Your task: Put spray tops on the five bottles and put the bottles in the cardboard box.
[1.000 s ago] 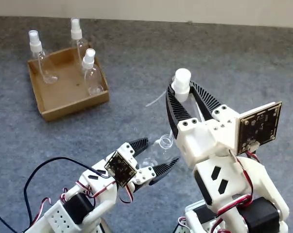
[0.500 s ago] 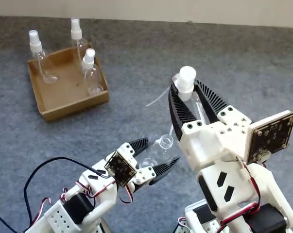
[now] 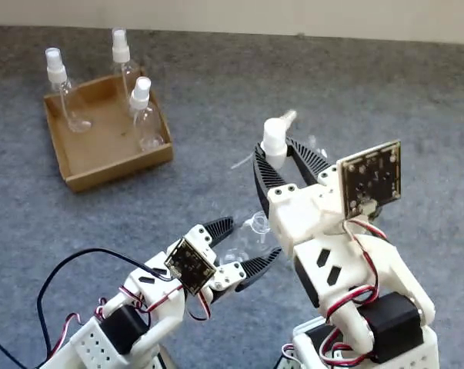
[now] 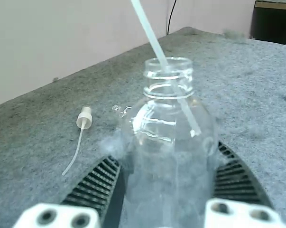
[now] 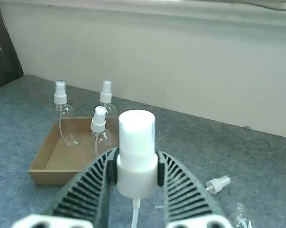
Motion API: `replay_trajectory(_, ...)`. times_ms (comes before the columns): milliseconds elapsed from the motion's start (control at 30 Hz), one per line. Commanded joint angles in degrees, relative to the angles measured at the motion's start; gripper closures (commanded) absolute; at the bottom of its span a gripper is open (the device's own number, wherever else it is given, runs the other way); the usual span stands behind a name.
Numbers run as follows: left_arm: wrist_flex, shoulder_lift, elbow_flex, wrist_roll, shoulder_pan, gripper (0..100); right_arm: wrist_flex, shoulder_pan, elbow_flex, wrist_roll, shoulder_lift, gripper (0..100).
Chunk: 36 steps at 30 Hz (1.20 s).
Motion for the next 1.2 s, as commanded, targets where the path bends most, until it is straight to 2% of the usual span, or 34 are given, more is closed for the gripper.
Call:
replay_trajectory(0, -3.7, -1.0, 1.1, 0.5, -0.5, 86, 6.9, -5.5, -0.7, 0.4, -0.7, 99.2)
replay_trajectory(133, -3.8, -1.0, 1.1, 0.5, -0.5, 86, 13.7, -7.5, -0.8, 0.8, -0.7, 97.6)
replay_trajectory(267, -3.8, -1.0, 1.1, 0.5, -0.5, 86, 20.3, -7.6, -0.8, 1.0, -0.7, 86.8)
replay_trajectory(367, -3.8, -1.0, 1.1, 0.5, -0.5, 86, 22.8, -7.7, -0.8, 5.6, -0.7, 81.7)
replay_trajectory(600, -3.8, -1.0, 0.9, 0.4, -0.7, 86, 25.5, -7.7, -0.8, 10.2, -0.7, 81.7)
replay_trajectory(733, -6.9, -1.0, 1.1, 0.6, -5.1, 86, 25.0, -8.6, -0.9, 10.2, -0.7, 81.7)
replay_trajectory(800, -7.5, -1.0, 1.1, 0.7, -6.8, 86, 25.1, -12.0, -0.9, 10.5, -0.7, 81.7)
replay_trajectory(933, -7.5, -1.0, 1.1, 0.7, -7.2, 86, 25.5, -15.3, -0.9, 17.2, -0.7, 81.7)
replay_trajectory(1100, -7.6, -1.0, 1.1, 0.7, -7.6, 86, 25.2, -15.4, -0.5, 18.6, -5.6, 81.4)
replay_trajectory(1167, -7.6, -1.0, 1.1, 0.7, -7.6, 86, 24.9, -15.6, -0.5, 21.4, -10.2, 81.3)
